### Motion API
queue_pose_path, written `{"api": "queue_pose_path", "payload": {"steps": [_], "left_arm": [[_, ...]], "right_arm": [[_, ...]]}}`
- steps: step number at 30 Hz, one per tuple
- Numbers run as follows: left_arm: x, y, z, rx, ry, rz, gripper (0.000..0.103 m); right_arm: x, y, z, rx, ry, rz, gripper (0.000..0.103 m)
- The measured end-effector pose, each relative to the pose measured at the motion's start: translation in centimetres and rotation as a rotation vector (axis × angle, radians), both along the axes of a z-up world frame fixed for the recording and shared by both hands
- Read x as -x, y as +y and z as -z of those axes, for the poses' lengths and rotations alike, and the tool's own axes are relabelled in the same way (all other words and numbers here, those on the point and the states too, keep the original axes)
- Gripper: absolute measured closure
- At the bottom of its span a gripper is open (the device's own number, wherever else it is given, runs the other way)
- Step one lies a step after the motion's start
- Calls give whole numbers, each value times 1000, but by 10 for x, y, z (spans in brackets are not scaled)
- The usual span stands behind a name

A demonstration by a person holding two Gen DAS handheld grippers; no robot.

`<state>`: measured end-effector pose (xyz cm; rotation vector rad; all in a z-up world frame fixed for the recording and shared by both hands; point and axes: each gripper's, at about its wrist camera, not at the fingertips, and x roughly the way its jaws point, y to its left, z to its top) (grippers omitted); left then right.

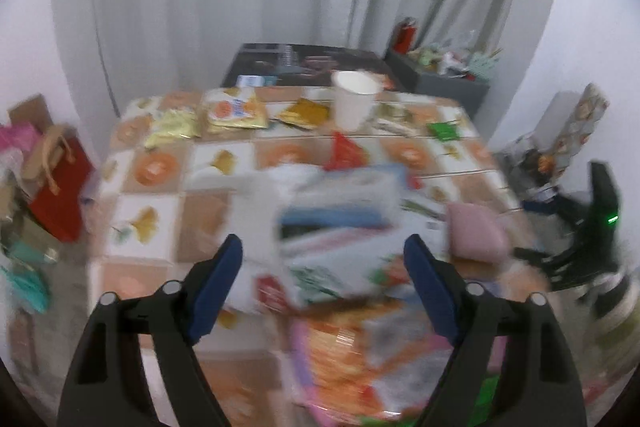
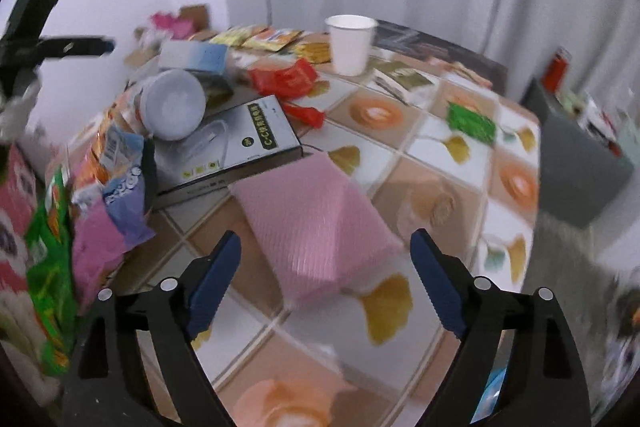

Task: Collect trash
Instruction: 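Move both grippers back over the table toward the pink sponge, then grasp the pink sponge with the right gripper while the left grasps a white glove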

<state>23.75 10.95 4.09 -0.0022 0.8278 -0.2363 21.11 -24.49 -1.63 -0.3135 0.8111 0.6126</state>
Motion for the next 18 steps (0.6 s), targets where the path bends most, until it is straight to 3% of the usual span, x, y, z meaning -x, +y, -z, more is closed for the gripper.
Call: {"api": "queue_pose_path", "payload": {"steps": [3,10,18], "left_arm": [[-22,9,12,-56,44,5,33],[-48,5,33,-96,112,78,40],[-62,2,45,-151,149,63,54]], "right_arm": [[-12,10,1,26,13,-69,19],[-28,30,6,68,76,-205,16],[-35,51,22,170,106,-268,15]]}}
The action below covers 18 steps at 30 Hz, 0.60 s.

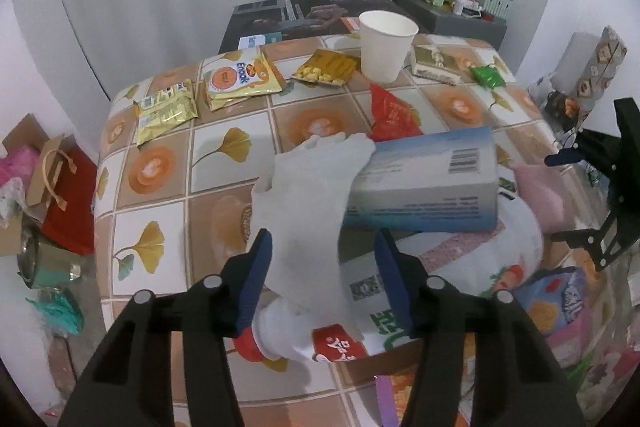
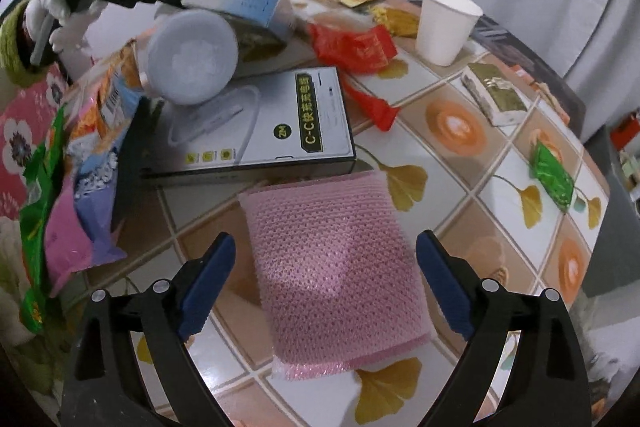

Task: Collect trash
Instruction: 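Grasp the pink sponge with the right gripper while the left grasps a white glove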

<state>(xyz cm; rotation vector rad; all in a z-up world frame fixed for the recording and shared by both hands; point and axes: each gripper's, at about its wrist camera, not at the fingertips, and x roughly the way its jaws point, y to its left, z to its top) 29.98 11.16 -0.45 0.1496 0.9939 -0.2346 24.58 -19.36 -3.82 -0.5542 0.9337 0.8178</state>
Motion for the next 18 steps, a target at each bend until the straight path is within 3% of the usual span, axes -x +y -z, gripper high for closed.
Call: {"api": "queue_pose_path", "payload": {"steps": [10,18], "left_arm": [[-9,3,5,-5,35,-19,87],[-8,3,-1,-10,2,-37,99]], "right_arm": [[-8,-3,7,17,17,27,18],[-6,-11,5,-2,11,61,23]]}}
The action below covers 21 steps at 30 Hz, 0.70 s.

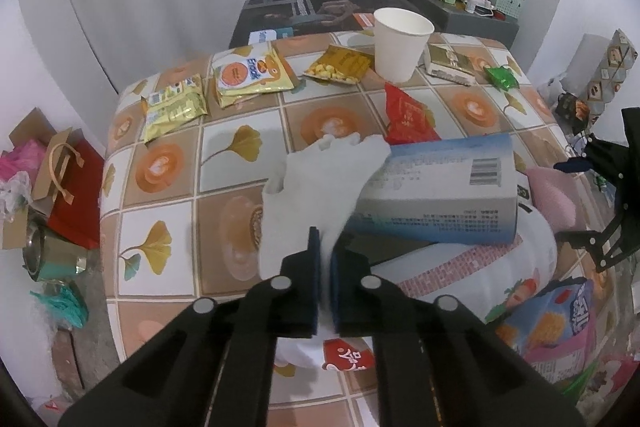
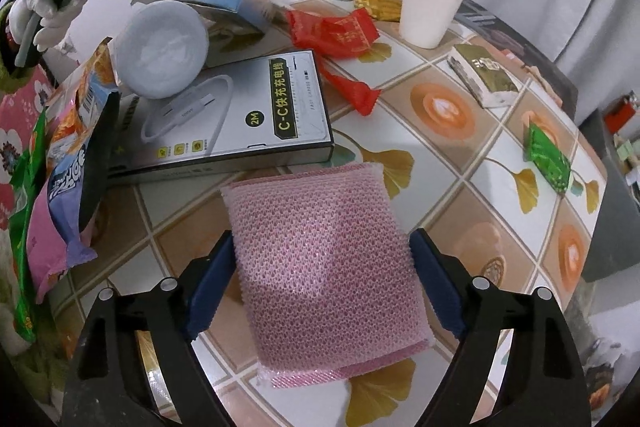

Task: Collect trash
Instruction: 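Grasp the pink sponge with the right gripper while the left grasps a white glove, then carry the sponge and glove to the blue wastebasket and release them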

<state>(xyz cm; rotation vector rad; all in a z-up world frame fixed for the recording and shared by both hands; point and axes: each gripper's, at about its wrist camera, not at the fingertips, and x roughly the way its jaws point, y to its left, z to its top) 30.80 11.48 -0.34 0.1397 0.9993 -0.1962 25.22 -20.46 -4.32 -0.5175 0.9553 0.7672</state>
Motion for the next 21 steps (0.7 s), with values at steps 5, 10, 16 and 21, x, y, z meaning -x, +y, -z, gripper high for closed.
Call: {"api": "queue_pose_path", "payload": {"steps": [5,10,16,21], "left_arm": [[-1,7,-10,20,-36,-36,100],[3,11,-23,29,-87,-64,100],[10,17,-42,61,-164,-103,100],[15,17,-59,82,-213,-124,100]], "right_arm": [[3,-3,-3,-15,-7,8,25],[7,-8,-11,-38,-28,24,26],[14,-12,-21,-59,-58,45,26],[21,-20,-31,-66,-87,74,27]]}}
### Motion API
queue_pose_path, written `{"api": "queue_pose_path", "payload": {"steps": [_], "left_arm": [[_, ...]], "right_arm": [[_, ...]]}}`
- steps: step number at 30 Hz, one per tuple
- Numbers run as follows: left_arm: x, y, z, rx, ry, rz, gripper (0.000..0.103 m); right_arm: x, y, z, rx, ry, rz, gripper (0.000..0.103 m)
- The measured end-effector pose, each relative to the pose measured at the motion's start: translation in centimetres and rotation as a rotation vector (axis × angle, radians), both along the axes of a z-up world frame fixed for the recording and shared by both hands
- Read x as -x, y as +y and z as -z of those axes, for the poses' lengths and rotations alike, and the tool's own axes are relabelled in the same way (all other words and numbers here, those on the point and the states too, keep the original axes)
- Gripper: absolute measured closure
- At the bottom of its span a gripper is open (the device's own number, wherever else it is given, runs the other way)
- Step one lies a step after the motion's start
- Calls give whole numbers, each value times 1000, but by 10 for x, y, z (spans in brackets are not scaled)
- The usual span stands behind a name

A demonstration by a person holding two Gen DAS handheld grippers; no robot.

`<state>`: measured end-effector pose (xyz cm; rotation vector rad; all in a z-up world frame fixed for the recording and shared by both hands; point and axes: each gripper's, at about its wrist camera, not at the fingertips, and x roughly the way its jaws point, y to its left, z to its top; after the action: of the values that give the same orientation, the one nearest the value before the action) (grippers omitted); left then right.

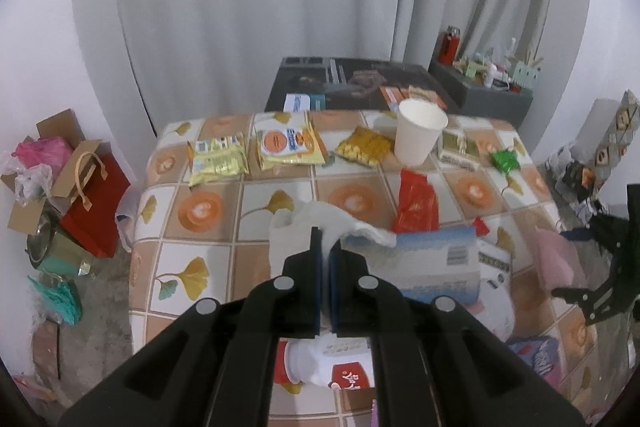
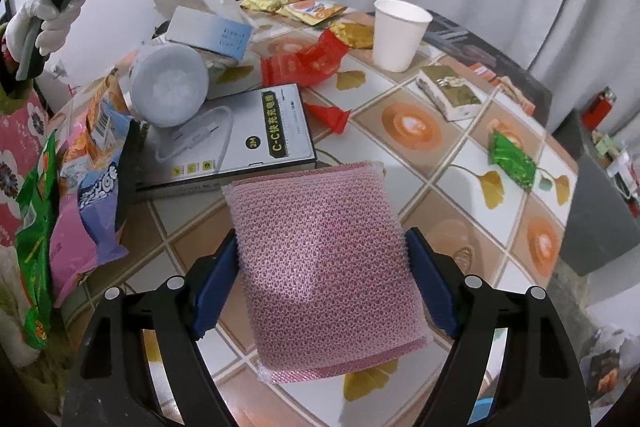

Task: Collect trash
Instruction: 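Carry the sponge and glove to the blue wastebasket and release them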

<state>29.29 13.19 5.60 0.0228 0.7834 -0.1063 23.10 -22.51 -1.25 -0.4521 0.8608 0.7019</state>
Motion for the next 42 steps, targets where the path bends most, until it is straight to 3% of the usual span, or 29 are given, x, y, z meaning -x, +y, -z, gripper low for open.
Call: {"api": "queue_pose_path", "payload": {"steps": [11,23,33,42], "left_arm": [[25,-19,-61,57,-142,4,100],[57,-128,-110,70,-192,233,100],[58,-258,-104,79,-123,486,100],[49,-391,-57,39,29,720,100]], "right_arm": [[39,-52,-45,-154,-74,123,27],[97,-127,-63,-255,-134,265,27],[140,-210,-50,-355,-136,487,27],[166,-285,-17,-446,-99,790,27]]}}
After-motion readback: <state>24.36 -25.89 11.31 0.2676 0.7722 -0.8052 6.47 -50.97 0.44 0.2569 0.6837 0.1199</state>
